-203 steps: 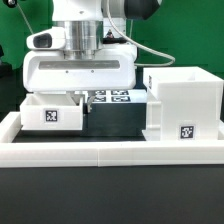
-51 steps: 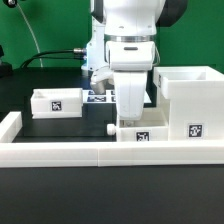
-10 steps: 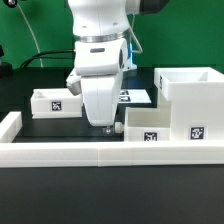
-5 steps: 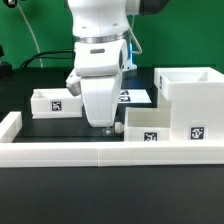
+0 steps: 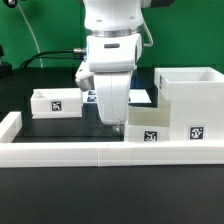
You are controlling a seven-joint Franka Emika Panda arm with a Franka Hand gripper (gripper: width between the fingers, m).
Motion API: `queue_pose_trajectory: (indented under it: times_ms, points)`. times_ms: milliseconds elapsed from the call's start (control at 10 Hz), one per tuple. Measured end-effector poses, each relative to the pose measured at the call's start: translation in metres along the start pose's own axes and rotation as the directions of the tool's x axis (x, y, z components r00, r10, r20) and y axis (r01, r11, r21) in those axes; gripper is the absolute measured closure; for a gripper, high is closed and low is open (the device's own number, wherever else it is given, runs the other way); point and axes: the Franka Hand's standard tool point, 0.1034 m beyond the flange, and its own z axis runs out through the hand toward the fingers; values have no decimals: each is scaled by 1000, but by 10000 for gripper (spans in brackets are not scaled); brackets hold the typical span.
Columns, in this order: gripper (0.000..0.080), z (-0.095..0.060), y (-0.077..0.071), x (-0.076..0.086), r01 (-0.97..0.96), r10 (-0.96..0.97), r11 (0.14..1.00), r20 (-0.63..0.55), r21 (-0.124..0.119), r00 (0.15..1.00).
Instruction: Assemble drawer
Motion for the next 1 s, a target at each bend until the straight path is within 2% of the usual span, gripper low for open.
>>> queue_pose_trajectory:
  times_ms: [300, 500, 700, 1000]
  points:
    - [150, 2, -1, -1, -26, 26, 1000, 10, -2, 1000]
    - [150, 1, -1, 0, -28, 28, 1000, 21, 8, 999]
    - [150, 1, -1, 0, -26, 26, 1000, 67, -1, 997]
    - [150, 2, -1, -2, -26, 26, 1000, 70, 0, 997]
